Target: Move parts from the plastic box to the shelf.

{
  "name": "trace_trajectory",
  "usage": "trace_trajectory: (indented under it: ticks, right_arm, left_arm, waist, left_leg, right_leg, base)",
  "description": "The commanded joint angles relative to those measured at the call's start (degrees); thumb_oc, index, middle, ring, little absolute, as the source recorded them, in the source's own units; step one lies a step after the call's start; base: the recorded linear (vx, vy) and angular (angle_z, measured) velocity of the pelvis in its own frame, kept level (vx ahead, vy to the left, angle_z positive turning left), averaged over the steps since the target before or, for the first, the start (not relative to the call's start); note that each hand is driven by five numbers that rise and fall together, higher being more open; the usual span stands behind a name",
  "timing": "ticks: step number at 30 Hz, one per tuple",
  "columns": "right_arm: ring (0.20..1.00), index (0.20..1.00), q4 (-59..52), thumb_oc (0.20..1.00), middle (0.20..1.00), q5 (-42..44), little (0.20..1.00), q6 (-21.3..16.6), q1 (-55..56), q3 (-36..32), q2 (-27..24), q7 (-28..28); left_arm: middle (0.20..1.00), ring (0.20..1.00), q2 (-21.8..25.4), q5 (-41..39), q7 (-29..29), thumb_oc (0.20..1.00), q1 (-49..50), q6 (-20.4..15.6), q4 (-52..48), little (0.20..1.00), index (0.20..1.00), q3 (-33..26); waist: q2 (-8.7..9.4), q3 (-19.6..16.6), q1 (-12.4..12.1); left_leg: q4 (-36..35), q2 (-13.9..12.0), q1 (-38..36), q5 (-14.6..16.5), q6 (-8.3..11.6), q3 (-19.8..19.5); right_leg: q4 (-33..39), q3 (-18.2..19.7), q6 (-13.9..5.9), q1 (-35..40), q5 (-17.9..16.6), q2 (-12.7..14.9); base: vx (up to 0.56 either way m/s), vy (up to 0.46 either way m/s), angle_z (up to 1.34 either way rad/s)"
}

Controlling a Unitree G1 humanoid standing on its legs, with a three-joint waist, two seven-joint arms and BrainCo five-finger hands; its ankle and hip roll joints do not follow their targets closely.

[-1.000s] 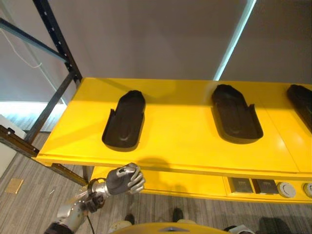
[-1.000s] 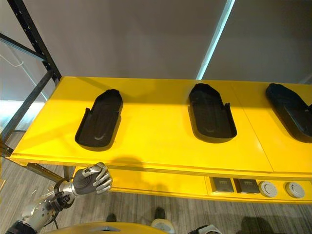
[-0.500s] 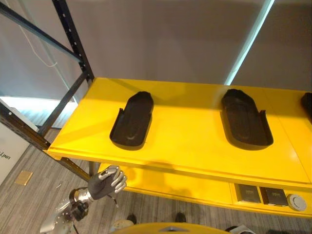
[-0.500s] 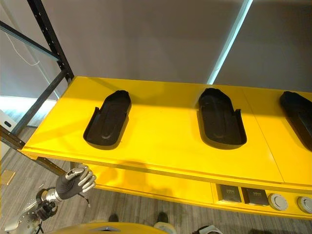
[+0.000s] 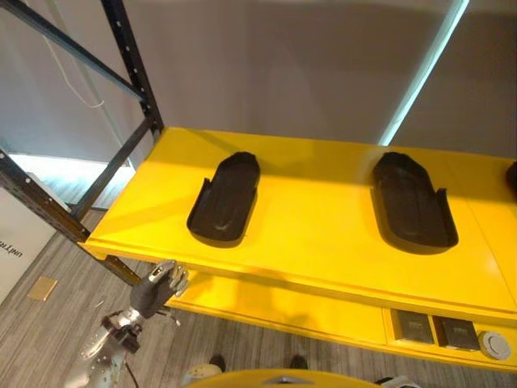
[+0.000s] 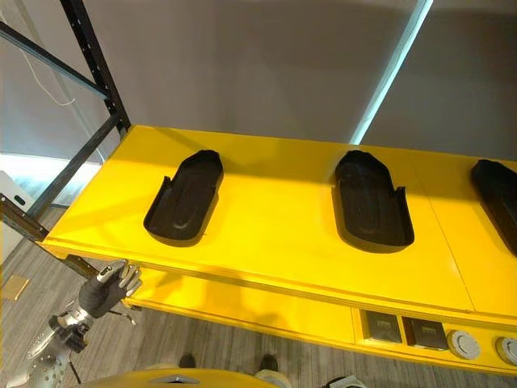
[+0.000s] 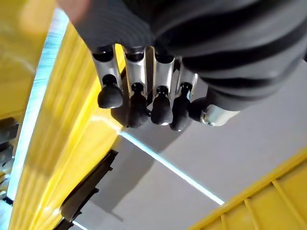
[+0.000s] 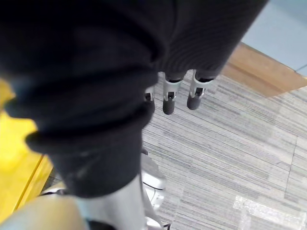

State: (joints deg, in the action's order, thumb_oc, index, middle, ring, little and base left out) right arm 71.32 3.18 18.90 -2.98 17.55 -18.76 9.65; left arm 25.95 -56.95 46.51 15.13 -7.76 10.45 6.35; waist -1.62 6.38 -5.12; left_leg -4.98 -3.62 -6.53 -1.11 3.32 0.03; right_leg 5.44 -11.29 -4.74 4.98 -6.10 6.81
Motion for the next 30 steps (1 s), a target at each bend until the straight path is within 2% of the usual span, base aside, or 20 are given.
trace_trajectory:
  ticks: [1, 5, 8, 12, 14, 20, 30]
  right_arm:
    - [1.0, 1.0, 4.6, 1.0, 1.0, 3.7, 1.0, -1.9, -5.1, -1.6, 0.9, -0.7]
    - [1.0, 1.0, 4.8, 1.0, 1.0, 4.5, 1.0, -1.8, -5.1, -1.7, 1.0, -0.8]
    - [1.0, 1.0, 5.2, 1.0, 1.0, 4.4, 1.0, -2.6, -4.6, -1.7, 1.1, -0.7]
    - [1.0, 1.0, 5.2, 1.0, 1.0, 4.2, 1.0, -2.6, -4.6, -1.5, 1.1, -0.6]
    - [1.0, 1.0, 5.2, 1.0, 1.0, 5.0, 1.0, -2.5, -4.5, -1.3, 1.0, -0.7]
    - [1.0, 1.0, 4.7, 1.0, 1.0, 5.3, 1.0, -2.6, -4.2, -1.9, 0.0, -0.9]
    - [1.0, 1.0, 3.7, 1.0, 1.0, 4.0, 1.0, -3.0, -3.0, -1.8, -0.1, -1.4]
  left_arm:
    - [0.2, 0.2, 1.9, 5.5, -6.9, 0.2, -6.0, -5.6, -6.4, 0.2, 0.2, -0.5]
    - [0.2, 0.2, 3.7, 14.0, -16.0, 0.2, -7.3, -7.8, -10.5, 0.2, 0.2, -0.2]
    - [0.2, 0.2, 5.0, 18.0, -20.4, 0.2, -8.6, -6.1, -12.9, 0.2, 0.2, 0.4]
    - [0.2, 0.2, 5.7, 21.1, -23.4, 0.2, -9.5, -3.9, -13.4, 0.2, 0.2, 1.5]
    - [0.2, 0.2, 6.4, 25.6, -27.4, 0.2, -10.0, -1.7, -13.1, 0.2, 0.2, 3.3]
    - [0.2, 0.2, 6.7, 24.2, -28.8, 0.2, -10.6, 0.3, -11.8, 0.2, 0.2, 6.0]
    - [0.2, 0.2, 3.4, 17.6, -31.2, 0.2, -12.4, -2.8, -10.6, 0.2, 0.2, 6.9]
  waist:
    - [-1.06, 2.4, -1.2]
    - [-1.01, 2.4, -1.1]
    - [-1.01, 2.3, -0.9]
    - [-1.04, 2.2, -0.6]
    - [-1.19, 2.2, 0.0]
    - [-1.87, 3.0, 1.4]
    - [-2.03, 4.0, 3.5]
  left_leg:
    - [0.0, -0.6, 0.0, 0.1, 0.1, 3.6]
    - [0.0, -0.6, 0.0, 0.1, 0.24, 3.6]
    - [0.0, -0.5, 0.0, 0.1, 0.24, 3.6]
    - [0.0, -0.6, 0.1, 0.1, 0.33, 3.7]
    - [0.0, -0.7, 0.2, 0.0, 0.44, 4.3]
    - [0.0, -0.7, 0.5, -0.1, 0.61, 5.4]
    - [0.0, -1.1, 0.6, -0.2, 0.91, 6.6]
  right_leg:
    - [-0.7, -0.9, -1.17, 3.6, 3.3, 0.9]
    - [-0.7, -1.0, -1.2, 3.7, 3.3, 0.8]
    - [-0.6, -0.9, -1.24, 3.7, 3.3, 0.8]
    - [-0.6, -0.7, -1.34, 3.6, 3.2, 0.7]
    - [-0.6, -0.5, -1.46, 3.3, 3.1, 0.8]
    - [-0.5, 0.4, -1.52, 2.5, 3.0, 0.9]
    - [-0.4, 1.8, -1.5, 1.5, 2.6, 0.7]
  base:
    - [0.0, -0.017, 0.09]
    - [0.0, -0.009, 0.03]
    - [0.0, 0.0, 0.0]
    - [0.0, 0.0, 0.0]
    - [0.0, 0.0, 0.0]
    - [0.01, 0.012, -0.02]
    - [0.03, -0.001, -0.04]
